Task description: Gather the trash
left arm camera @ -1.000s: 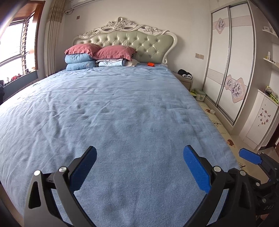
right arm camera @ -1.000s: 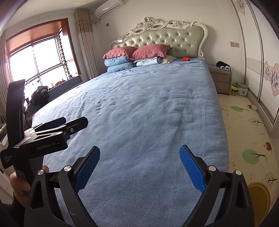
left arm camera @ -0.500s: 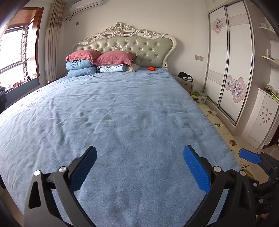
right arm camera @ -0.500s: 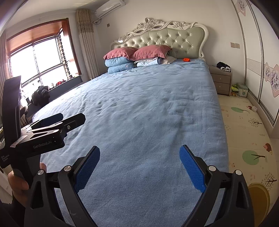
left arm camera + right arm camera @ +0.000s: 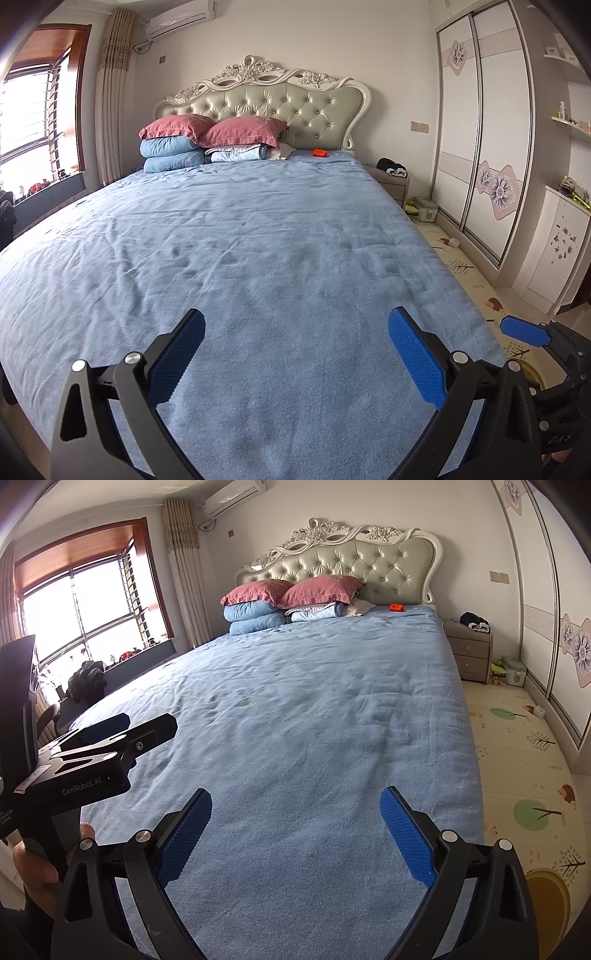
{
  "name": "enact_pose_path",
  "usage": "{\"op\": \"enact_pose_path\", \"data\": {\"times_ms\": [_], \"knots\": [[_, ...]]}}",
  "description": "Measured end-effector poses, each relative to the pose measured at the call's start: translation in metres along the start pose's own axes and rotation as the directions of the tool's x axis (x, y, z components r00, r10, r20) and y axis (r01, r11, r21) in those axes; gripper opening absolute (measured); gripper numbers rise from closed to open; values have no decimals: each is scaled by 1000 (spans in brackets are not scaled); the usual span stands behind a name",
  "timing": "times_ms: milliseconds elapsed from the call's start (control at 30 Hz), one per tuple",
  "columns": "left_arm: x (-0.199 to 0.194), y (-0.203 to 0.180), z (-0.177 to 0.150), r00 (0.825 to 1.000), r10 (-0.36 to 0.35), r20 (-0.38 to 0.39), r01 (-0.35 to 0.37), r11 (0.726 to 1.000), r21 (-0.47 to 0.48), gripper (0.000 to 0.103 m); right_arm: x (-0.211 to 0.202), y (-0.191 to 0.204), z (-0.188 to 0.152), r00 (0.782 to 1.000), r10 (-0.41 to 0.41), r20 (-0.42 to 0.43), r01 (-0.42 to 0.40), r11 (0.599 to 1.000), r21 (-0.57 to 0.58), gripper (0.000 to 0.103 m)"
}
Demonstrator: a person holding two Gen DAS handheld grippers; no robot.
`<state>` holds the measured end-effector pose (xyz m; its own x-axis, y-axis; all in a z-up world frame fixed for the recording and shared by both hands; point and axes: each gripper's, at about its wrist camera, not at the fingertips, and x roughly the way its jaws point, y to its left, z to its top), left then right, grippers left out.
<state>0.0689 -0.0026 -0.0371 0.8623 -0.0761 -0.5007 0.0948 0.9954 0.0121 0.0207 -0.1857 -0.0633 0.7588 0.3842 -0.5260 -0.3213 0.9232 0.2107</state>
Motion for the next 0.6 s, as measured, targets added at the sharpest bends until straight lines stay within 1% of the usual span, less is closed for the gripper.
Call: {"op": "enact_pose_path", "data": {"times_ms": [167,333,600], "knots": [[-1,-1,1,1000,-16,-8,16,1000,6,99,0,0,0,1000,4,1,-4,1000,0,89],[-2,-3,3,1000,-10,-6,10,1000,13,99,0,0,0,1000,6,-1,-6,1000,1,89],[1,1,4,1000,-14,-25,13,1000,-11,99,0,-1,-2,1000,7,-5,-7,1000,6,89]]}}
